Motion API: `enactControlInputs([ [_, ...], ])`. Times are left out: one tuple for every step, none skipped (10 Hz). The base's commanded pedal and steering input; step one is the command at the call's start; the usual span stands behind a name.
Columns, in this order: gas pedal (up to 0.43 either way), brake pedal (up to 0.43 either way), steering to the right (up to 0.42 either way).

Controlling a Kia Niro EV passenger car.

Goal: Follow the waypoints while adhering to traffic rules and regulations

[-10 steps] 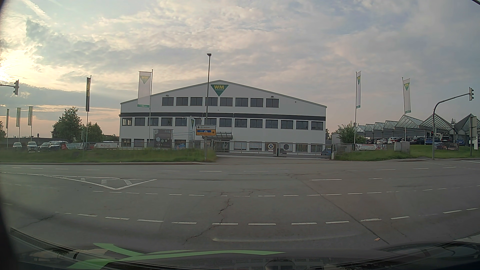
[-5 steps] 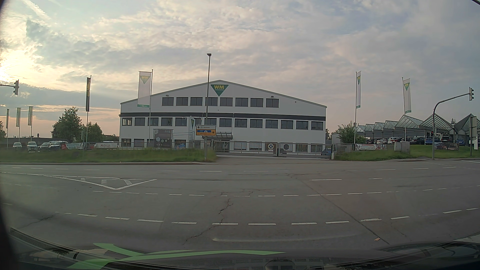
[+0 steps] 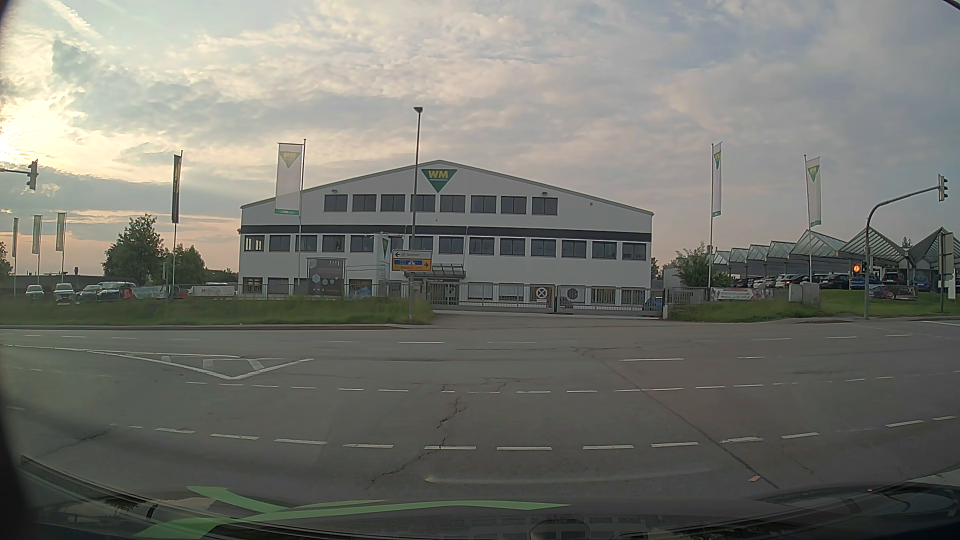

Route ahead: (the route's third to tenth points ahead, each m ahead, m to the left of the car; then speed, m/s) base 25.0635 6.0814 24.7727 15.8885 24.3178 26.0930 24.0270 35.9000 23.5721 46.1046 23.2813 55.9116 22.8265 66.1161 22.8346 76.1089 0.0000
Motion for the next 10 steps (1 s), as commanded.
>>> enactControlInputs([
  [0.000, 0.384, -0.025],
  [0.000, 0.384, -0.025],
  [0.000, 0.384, -0.025],
  [0.000, 0.384, -0.025],
  [0.000, 0.384, -0.025],
  [0.000, 0.384, -0.025],
  [0.000, 0.384, -0.025],
  [0.000, 0.384, -0.025],
  [0.000, 0.384, -0.025],
  [0.000, 0.378, -0.025],
])
